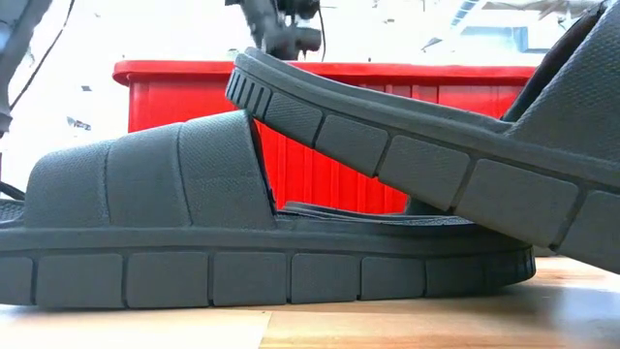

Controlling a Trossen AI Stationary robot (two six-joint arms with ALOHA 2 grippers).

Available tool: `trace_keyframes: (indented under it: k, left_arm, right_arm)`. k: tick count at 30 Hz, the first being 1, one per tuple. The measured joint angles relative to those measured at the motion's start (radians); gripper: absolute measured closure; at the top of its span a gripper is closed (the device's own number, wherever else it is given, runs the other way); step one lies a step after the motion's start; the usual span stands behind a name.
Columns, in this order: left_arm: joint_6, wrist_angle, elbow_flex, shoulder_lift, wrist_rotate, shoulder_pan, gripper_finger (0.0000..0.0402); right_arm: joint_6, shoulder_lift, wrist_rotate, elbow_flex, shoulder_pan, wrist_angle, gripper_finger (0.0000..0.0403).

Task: Pick and place slides into bin
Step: Put the top slide into the organizer bin

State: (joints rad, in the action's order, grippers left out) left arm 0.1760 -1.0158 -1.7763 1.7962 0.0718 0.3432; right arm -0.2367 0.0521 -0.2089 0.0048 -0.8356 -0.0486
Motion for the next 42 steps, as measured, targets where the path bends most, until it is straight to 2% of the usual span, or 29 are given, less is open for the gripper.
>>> trace_keyframes:
  k: [4,7,12,17,20,24,28,30,32,39,42]
  left_arm:
    - [-0.053,0.165,0.000,-0.107,0.239,-0.014,0.0386]
    - [-0.105,0.272,0.000,-0.196,0.343,-0.036,0.0386]
    - [-0.173,0.382,-0.001,-0.350,0.387,-0.111,0.0386]
    - [-0.188,0.440,-0.001,-0.475,0.390,-0.270,0.0386]
    - [-0.183,0.459,-0.002,-0.519,0.362,-0.409,0.0386]
    - [-0.133,0.423,-0.002,-0.545,0.271,-0.582,0.0386]
    - [-0.093,0.321,-0.002,-0.556,0.129,-0.701,0.0386]
    - [-0.093,0.280,-0.001,-0.561,0.050,-0.736,0.0386]
    - [-0.093,0.256,-0.001,-0.565,0.013,-0.758,0.0386]
    - [-0.018,0.140,-0.001,-0.576,0.009,-0.788,0.0386]
    - [0.010,0.067,-0.001,-0.585,-0.040,-0.788,0.0386]
  right_arm:
    - [0.000,0.000,0.000,0.000,0.000,0.000,0.0403]
    - [0.000,0.000,0.000,0.000,0.000,0.000,0.0403]
    - [0.000,0.000,0.000,0.000,0.000,0.000,0.0403]
    - [0.000,0.000,0.000,0.000,0.000,0.000,0.0403]
    - [0.000,0.000,0.000,0.000,0.000,0.000,0.0403]
    - [0.000,0.000,0.000,0.000,0.000,0.000,0.0403]
    - [0.000,0.000,0.000,0.000,0.000,0.000,0.0403]
    - [0.000,0.000,0.000,0.000,0.000,0.000,0.0403]
    - [0.000,0.000,0.000,0.000,0.000,0.000,0.0403]
    - [0.000,0.000,0.001,0.000,0.000,0.000,0.0403]
    - [0.000,0.000,0.000,0.000,0.000,0.000,0.0403]
